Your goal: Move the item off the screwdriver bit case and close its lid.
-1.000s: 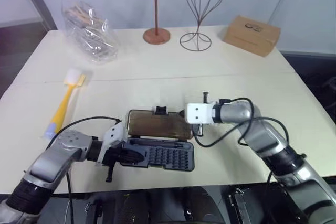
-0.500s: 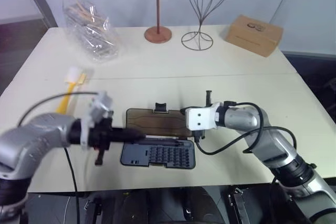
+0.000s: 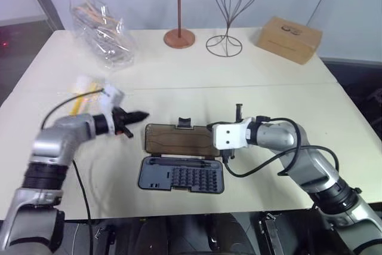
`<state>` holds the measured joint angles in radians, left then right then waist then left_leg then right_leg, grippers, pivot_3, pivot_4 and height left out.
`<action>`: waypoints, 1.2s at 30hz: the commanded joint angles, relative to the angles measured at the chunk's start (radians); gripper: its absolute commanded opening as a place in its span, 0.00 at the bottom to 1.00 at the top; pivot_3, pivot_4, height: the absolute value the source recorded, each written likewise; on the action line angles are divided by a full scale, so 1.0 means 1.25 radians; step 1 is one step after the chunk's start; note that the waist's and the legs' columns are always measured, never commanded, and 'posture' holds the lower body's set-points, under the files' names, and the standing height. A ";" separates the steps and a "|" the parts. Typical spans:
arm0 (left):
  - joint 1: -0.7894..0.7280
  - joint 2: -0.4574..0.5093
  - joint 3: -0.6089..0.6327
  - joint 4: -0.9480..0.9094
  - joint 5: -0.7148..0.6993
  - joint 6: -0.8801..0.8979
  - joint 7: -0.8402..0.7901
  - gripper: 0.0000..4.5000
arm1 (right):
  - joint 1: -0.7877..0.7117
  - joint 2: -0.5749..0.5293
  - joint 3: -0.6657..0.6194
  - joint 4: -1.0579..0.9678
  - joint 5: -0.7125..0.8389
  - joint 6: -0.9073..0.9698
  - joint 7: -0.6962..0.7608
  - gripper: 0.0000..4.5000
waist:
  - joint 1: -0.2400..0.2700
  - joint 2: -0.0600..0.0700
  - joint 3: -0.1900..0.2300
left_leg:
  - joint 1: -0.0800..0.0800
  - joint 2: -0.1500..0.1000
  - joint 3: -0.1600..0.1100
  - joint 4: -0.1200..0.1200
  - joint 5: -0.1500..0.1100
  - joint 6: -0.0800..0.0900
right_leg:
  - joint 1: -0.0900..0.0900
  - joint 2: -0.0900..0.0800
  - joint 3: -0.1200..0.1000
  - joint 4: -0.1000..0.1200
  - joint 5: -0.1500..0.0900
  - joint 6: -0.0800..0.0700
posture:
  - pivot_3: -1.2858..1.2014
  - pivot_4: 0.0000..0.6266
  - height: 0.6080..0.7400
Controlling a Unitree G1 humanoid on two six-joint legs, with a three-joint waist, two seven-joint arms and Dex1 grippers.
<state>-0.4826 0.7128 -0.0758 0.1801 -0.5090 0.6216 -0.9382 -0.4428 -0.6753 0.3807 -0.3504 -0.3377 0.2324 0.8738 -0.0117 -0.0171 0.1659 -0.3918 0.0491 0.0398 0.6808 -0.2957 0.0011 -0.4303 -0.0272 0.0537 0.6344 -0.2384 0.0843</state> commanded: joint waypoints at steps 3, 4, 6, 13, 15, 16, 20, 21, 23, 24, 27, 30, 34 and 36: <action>-0.020 -0.003 -0.038 0.038 0.082 -0.090 -0.073 0.00 | -0.015 -0.002 -0.028 -0.044 -0.008 -0.012 -0.007 0.01 | 0.000 0.000 0.000 | 0.000 0.000 0.000 0.000 0.000 0.000 | 0.000 0.000 0.000 0.000 0.000 0.000 | 0.52 0.24 0.98; -0.021 -0.005 -0.041 0.044 0.086 -0.096 -0.088 0.00 | -0.015 -0.003 -0.030 -0.046 -0.009 -0.009 -0.007 0.01 | 0.000 0.000 0.000 | 0.000 0.000 0.000 0.000 0.000 0.000 | 0.000 0.000 0.000 0.000 0.000 0.000 | 0.52 0.24 0.98; -0.020 -0.008 -0.042 0.034 0.076 -0.087 -0.124 0.00 | -0.014 -0.003 -0.035 -0.053 -0.008 -0.002 -0.006 0.01 | 0.000 0.000 0.000 | 0.000 0.000 0.000 0.000 0.000 0.000 | 0.000 0.000 0.000 0.000 0.000 0.000 | 0.52 0.24 0.98; -0.033 -0.027 -0.037 0.024 0.073 -0.071 -0.174 0.00 | 0.004 -0.009 -0.061 -0.092 0.031 0.061 0.023 0.42 | 0.001 0.000 0.000 | 0.000 0.000 0.000 0.000 0.000 0.000 | 0.000 0.000 0.000 0.000 0.000 0.000 | 0.52 0.24 0.98; -0.037 -0.032 -0.037 0.025 0.075 -0.070 -0.182 0.00 | 0.011 -0.007 -0.083 -0.123 0.065 0.098 0.042 0.52 | 0.001 0.000 0.000 | 0.000 0.000 0.000 0.000 0.000 0.000 | 0.000 0.000 0.000 0.000 0.000 0.000 | 0.52 0.24 0.98; -0.039 -0.034 -0.037 0.025 0.076 -0.072 -0.186 0.00 | 0.012 -0.003 -0.105 -0.150 0.101 0.148 0.058 0.52 | 0.000 0.000 0.000 | 0.000 0.000 0.000 0.000 0.000 0.000 | 0.000 0.000 0.000 0.000 0.000 0.000 | 0.52 0.24 0.98; -0.049 -0.037 -0.032 0.010 0.067 -0.062 -0.207 0.00 | -0.004 0.006 -0.221 -0.241 0.250 0.345 0.100 0.52 | 0.000 0.000 0.000 | 0.000 0.000 -0.001 0.000 0.000 0.000 | 0.000 0.000 0.000 0.000 0.000 0.000 | 0.52 0.24 0.98; -0.052 -0.034 -0.029 -0.005 0.057 -0.054 -0.218 0.00 | -0.016 0.009 -0.301 -0.275 0.341 0.433 0.127 0.52 | 0.000 0.000 0.000 | 0.000 0.000 -0.001 0.000 0.000 0.000 | 0.000 0.000 0.000 0.000 0.000 0.000 | 0.52 0.24 0.98; -0.052 -0.025 -0.022 -0.040 0.034 -0.026 -0.240 0.00 | -0.029 0.002 -0.430 -0.318 0.496 0.570 0.174 0.52 | 0.001 0.000 0.001 | -0.001 0.000 -0.001 0.000 0.000 0.000 | 0.000 0.000 0.000 0.000 0.000 0.000 | 0.52 0.24 0.98; -0.045 -0.012 -0.021 -0.076 0.010 0.001 -0.263 0.00 | -0.021 -0.017 -0.501 -0.330 0.573 0.627 0.206 0.52 | 0.002 0.000 0.001 | -0.001 0.000 -0.001 0.000 0.000 0.000 | 0.000 0.000 0.000 0.000 0.000 0.000 | 0.52 0.24 0.98; -0.002 0.040 -0.027 -0.193 -0.050 0.064 -0.333 0.00 | 0.037 -0.076 -0.643 -0.354 0.731 0.741 0.263 0.52 | 0.002 -0.001 0.001 | -0.001 0.000 -0.003 0.000 0.000 0.000 | 0.001 -0.001 -0.002 -0.001 0.000 0.000 | 0.52 0.24 0.98; 0.059 0.121 -0.058 -0.296 -0.062 0.064 -0.410 0.00 | 0.097 -0.100 -0.734 -0.368 0.869 0.817 0.270 0.52 | -0.004 -0.001 0.002 | 0.000 0.000 -0.003 -0.001 -0.001 0.002 | 0.002 -0.001 -0.002 -0.002 0.000 0.000 | 0.52 0.24 0.98; 0.106 0.154 -0.102 -0.279 0.056 -0.074 -0.403 0.00 | 0.212 -0.116 -0.709 -0.405 0.898 0.767 0.236 0.52 | -0.003 0.000 0.001 | 0.002 0.001 -0.003 -0.003 -0.001 0.002 | 0.002 0.000 -0.001 -0.001 -0.001 -0.002 | 0.52 0.24 0.98; 0.070 0.114 -0.086 -0.216 0.074 -0.093 -0.350 0.00 | 0.261 -0.116 -0.668 -0.427 0.897 0.733 0.209 0.47 | 0.002 -0.001 0.002 | 0.001 0.001 -0.003 -0.002 -0.001 0.002 | 0.002 0.000 -0.002 -0.001 -0.001 -0.002 | 0.52 0.24 0.98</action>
<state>-0.3540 0.8736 -0.2104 -0.1224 -0.4384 0.5404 -1.4171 -0.1324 -0.8085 -0.4725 -0.8419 0.7679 1.1932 1.1589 -0.0088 -0.0181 0.1681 -0.3909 0.0498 0.0352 0.6792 -0.2971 0.0034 -0.4281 -0.0275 0.0509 0.6329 -0.2400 0.0816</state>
